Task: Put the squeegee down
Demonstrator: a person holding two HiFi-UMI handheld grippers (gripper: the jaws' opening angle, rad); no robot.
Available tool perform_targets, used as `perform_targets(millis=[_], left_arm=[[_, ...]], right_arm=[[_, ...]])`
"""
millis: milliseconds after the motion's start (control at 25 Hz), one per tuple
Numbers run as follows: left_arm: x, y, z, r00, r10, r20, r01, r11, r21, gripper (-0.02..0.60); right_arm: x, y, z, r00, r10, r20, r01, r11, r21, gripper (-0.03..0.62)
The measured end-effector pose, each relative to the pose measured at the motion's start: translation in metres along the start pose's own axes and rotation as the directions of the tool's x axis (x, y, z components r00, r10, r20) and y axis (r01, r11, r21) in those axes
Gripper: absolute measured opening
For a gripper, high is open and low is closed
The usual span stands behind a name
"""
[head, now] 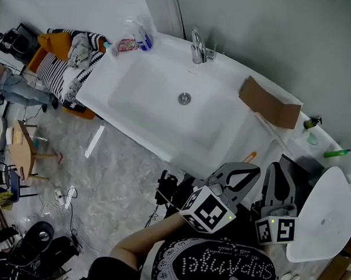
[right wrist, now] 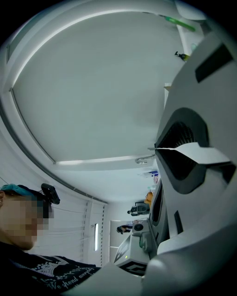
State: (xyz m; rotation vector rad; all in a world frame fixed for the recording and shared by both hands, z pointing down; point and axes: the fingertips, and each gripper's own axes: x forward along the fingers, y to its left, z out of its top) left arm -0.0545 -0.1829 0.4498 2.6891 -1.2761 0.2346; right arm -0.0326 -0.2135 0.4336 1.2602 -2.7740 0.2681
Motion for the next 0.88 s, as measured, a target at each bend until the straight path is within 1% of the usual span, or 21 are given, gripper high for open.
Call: perform_targets(millis=[320, 640, 880], left_arm=[[-0.0034, -0.0009, 0.0011, 1.0, 0.017, 0.005, -0.017, 1.0, 0.002, 0.005], [-0.0055, -0.0031, 0.0004, 1.0, 0.017, 0.007, -0.017, 1.0, 0.008, 0.005], [-0.0073, -0.0018, 0.0008, 1.0, 0.024, 0.006, -0.024, 1.0, -0.001, 0.005]], right_arm=[[-0.0023, 0.0015, -0.0008, 1.0, 0.008, 0.001, -0.008, 1.0, 0.007, 0.026], [-0.0036, 0.0014, -0.0027, 1.0, 0.004, -0.001, -0.004, 1.0, 0.015, 0.026], [-0.0037, 0.0011, -0.0036, 1.0, 0.0, -0.008, 0.0, 1.0, 0.026, 0.026]])
